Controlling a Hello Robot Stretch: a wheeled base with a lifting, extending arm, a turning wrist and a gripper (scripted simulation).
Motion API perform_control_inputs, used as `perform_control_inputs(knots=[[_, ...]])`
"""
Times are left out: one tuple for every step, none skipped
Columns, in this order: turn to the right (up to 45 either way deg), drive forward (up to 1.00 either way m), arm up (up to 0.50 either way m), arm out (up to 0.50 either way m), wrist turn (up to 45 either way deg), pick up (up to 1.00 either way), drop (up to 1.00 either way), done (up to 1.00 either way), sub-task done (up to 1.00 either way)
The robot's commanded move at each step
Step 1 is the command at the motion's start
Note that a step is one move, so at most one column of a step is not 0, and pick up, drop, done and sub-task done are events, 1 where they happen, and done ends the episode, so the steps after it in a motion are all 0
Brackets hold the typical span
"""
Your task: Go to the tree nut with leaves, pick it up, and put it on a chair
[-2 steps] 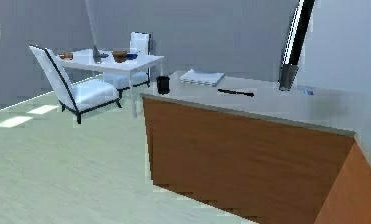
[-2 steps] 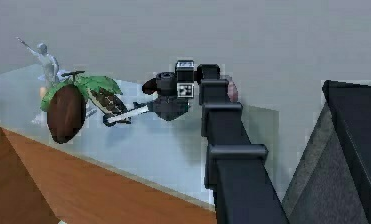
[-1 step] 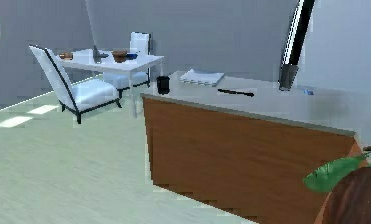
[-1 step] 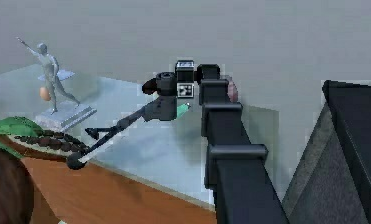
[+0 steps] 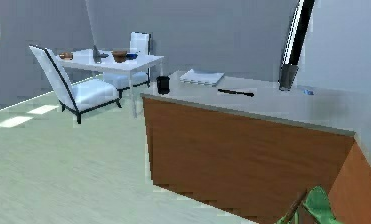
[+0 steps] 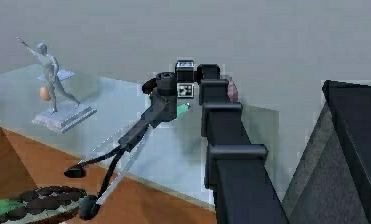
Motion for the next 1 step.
perform_control_inputs(knots=[[0.0,0.0,0.0,-0.26,0.0,0.0,0.0,0.0,0.0]])
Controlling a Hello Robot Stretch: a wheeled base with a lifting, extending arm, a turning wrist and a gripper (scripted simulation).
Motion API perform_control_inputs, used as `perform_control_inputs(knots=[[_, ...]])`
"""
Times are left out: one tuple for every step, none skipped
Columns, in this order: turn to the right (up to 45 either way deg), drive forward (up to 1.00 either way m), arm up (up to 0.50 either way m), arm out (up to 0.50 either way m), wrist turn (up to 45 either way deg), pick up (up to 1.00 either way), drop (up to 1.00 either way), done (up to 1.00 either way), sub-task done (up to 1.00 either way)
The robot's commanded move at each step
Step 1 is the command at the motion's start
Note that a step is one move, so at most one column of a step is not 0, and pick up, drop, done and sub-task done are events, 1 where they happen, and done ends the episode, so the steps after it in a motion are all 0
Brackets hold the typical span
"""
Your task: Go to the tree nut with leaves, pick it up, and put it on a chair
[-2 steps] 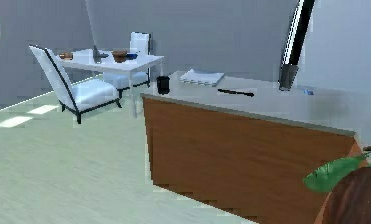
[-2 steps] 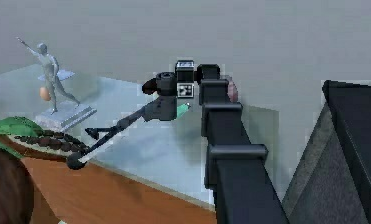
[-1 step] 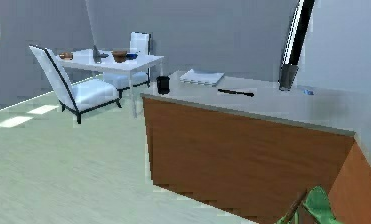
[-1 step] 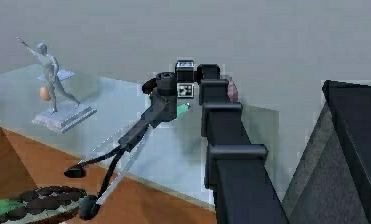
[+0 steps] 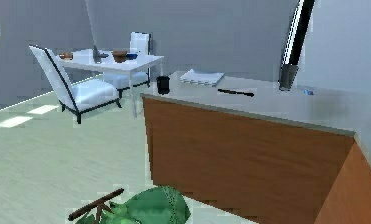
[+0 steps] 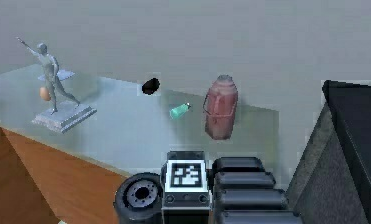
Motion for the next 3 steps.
perform_control_inputs(knots=[[-45.0,0.0,0.0,0.0,0.0,0.0,0.0,0.0,0.0],[-18.0,0.0,0.0,0.0,0.0,0.0,0.0,0.0,0.0],[0.0,0.25,0.0,0.0,0.0,0.0,0.0,0.0,0.0]])
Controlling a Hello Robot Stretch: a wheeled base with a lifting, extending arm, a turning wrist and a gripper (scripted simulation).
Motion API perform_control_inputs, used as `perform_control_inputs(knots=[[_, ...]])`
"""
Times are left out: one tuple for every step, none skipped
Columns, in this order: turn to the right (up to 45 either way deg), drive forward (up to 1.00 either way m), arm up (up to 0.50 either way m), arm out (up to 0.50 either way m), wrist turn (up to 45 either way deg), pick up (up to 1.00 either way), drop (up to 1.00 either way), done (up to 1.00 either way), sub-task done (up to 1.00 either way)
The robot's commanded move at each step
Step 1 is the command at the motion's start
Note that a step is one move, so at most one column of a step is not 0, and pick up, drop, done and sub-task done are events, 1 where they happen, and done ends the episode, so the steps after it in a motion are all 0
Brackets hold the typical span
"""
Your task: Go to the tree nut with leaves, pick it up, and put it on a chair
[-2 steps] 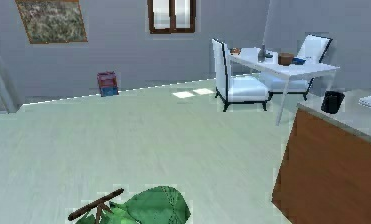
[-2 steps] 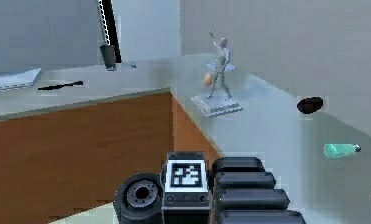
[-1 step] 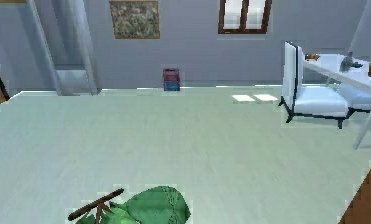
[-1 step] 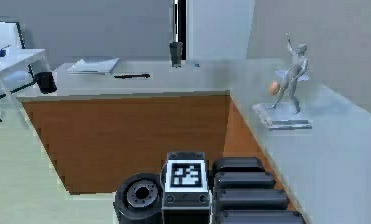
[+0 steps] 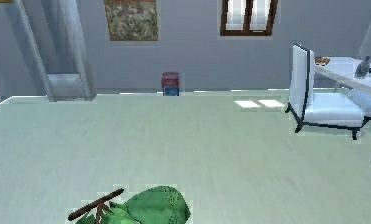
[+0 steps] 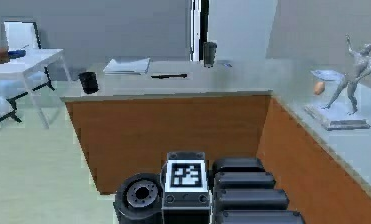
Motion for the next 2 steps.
perform_control_inputs(knots=[[12.0,0.0,0.0,0.0,0.0,0.0,0.0,0.0,0.0],[0.0,0.95,0.0,0.0,0.0,0.0,0.0,0.0,0.0]])
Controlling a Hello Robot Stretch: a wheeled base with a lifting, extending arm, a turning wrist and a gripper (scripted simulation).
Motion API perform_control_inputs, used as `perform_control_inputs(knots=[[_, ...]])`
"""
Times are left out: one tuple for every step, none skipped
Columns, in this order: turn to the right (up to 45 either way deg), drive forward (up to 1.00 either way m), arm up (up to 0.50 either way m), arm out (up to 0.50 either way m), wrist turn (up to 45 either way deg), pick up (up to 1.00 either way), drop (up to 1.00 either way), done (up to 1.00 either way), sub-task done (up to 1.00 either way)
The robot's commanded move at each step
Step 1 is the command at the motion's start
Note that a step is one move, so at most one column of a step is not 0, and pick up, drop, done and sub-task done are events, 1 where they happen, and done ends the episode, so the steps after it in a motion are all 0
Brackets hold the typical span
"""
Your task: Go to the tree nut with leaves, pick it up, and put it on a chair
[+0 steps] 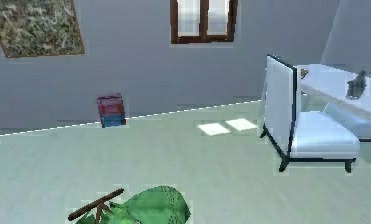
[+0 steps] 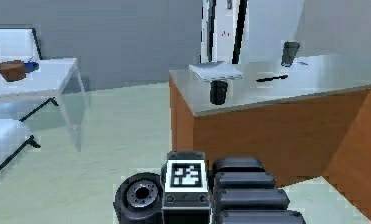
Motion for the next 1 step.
perform_control_inputs(knots=[[45.0,0.0,0.0,0.0,0.0,0.0,0.0,0.0,0.0]])
